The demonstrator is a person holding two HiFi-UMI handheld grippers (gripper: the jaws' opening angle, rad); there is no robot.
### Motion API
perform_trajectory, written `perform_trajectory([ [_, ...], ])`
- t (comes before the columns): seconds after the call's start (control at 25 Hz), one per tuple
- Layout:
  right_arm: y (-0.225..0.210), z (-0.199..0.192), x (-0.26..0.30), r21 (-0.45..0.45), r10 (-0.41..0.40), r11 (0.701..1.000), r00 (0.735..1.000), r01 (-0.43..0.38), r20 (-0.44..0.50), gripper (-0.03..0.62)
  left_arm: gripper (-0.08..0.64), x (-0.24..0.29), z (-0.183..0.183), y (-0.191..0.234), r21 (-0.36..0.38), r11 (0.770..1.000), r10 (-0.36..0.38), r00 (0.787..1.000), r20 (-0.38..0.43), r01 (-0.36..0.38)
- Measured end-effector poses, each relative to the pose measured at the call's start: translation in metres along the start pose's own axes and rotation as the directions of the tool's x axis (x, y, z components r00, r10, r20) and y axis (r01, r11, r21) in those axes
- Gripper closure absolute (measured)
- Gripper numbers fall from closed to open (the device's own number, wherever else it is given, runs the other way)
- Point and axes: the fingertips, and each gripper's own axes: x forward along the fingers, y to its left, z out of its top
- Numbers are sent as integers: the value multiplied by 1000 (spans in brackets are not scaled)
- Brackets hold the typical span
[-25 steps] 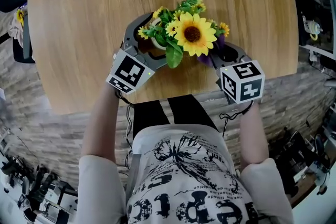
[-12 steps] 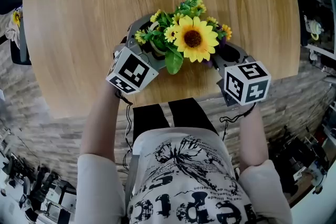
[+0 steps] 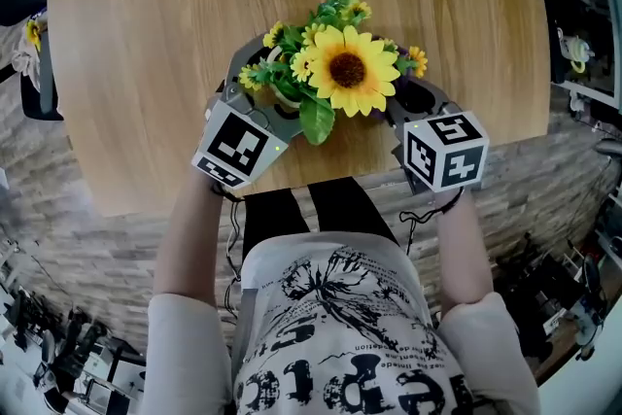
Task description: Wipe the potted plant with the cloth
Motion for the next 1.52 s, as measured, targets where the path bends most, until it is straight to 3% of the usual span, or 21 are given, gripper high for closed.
perform_trajectory([
  [0.2, 45, 22, 7, -40, 19, 999, 998, -17, 56, 509, 37, -40, 32, 13, -34, 999, 3, 998, 62, -1],
  [0.36, 76, 35, 10, -57, 56, 997, 991, -49, 118, 509, 37, -60, 41, 18, -14, 1000, -1, 998, 59, 1],
  [0.52, 86, 56, -2, -100, 88, 993, 972, -68, 219, 511, 37, -71, 62, 19, -28, 1000, 10, 998, 66, -8],
  [0.8, 127, 98, -24, -211, 156, 973, 932, -89, 326, 512, 38, -95, 106, 25, 25, 999, 20, 997, 80, -22],
  [1.2, 174, 154, -1, -289, 229, 949, 904, -125, 362, 517, 37, -124, 129, 68, 32, 999, 27, 988, 154, -32],
  [1.36, 202, 154, 6, -386, 294, 910, 894, -153, 338, 517, 37, -122, 133, 70, 25, 999, 20, 983, 180, -25],
  [1.52, 214, 151, 9, -365, 322, 911, 883, -191, 341, 517, 37, -123, 133, 71, 28, 999, 31, 982, 189, -37],
])
